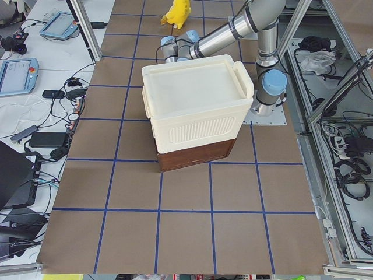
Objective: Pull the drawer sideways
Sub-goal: 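Close the left gripper around the white drawer handle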
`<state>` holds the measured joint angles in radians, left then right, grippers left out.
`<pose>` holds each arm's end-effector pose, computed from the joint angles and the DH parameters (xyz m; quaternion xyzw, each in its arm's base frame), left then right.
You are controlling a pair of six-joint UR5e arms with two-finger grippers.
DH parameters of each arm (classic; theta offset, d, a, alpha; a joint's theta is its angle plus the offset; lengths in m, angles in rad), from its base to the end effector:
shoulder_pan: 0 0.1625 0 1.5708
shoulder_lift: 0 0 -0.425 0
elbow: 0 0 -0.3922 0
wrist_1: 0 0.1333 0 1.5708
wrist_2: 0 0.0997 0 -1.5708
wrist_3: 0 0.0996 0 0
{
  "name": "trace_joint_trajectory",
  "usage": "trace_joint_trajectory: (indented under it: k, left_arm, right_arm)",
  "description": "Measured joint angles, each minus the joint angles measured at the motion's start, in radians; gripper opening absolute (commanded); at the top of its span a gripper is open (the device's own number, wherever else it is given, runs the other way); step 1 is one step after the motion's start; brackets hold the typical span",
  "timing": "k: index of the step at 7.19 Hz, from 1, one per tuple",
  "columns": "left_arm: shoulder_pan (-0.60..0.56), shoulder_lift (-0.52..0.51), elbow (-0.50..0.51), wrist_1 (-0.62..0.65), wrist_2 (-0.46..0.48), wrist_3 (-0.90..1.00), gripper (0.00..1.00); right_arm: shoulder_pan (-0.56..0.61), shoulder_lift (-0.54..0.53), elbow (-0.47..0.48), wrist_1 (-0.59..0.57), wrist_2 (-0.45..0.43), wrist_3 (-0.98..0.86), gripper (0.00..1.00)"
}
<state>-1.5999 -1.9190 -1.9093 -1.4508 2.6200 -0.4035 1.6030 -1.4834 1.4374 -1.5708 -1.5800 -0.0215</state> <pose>-0.0616 -0.5042 0.2179 -0.0171 0.8425 0.1331 0.5216 0.1495 -0.5285 0.5090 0.0267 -0.9994 0.0230 0.0045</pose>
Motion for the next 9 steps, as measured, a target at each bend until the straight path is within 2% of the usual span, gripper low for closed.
trace_joint_trajectory:
  k: [9]
  left_arm:
    - [0.000,0.000,0.006,0.000,0.000,0.002,0.31]
  right_arm:
    - [0.000,0.000,0.000,0.000,0.000,0.000,1.00]
